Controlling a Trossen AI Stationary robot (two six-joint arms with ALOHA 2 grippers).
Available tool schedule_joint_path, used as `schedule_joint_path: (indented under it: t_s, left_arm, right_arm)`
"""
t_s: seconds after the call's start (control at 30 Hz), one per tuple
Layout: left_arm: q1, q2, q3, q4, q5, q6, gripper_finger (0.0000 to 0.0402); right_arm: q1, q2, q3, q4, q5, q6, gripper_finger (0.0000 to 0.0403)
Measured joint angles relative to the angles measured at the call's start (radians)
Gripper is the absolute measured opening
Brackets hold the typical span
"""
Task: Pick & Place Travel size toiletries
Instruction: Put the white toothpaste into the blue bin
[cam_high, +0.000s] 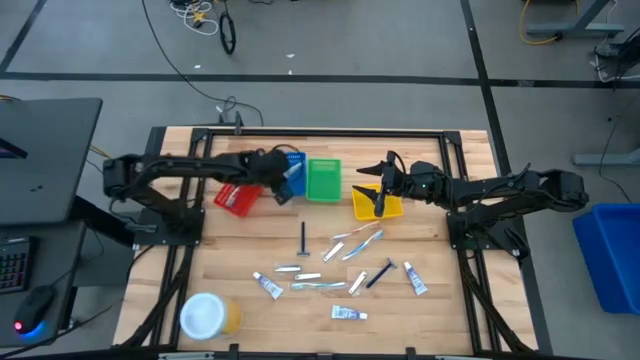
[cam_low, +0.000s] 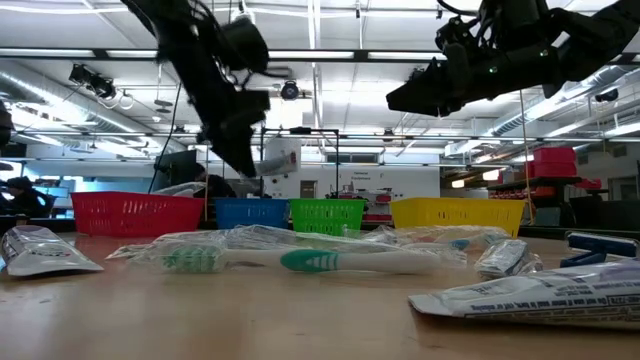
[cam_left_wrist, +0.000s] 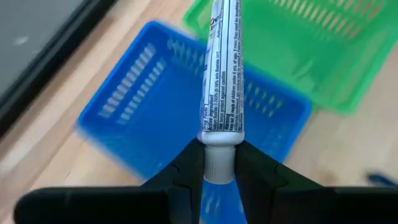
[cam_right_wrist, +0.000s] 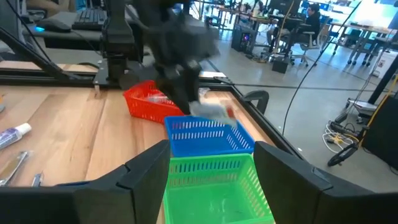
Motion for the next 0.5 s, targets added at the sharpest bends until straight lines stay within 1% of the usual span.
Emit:
schedule_joint_path:
  t_s: [0.1, 0.27, 0.5]
  left_arm:
    - [0.047, 0.052, -0.012, -0.017, 0.048, -0.006, 0.0081]
    - [0.077, 0.128, -0.01, -0.007, 0.044, 0.006, 0.0082]
    - [0.096, 0.13, -0.009, -0.01, 0.043, 0.007, 0.0082]
  right_arm:
    - [0.0, 0.0, 0.0, -0.004, 0.0, 0.0, 0.025]
    - [0.0, 0.0, 0.0, -0.018, 0.0, 0.0, 0.0256]
    - [0.0, 0.0, 0.0, -0.022, 0.0, 0.0, 0.0252]
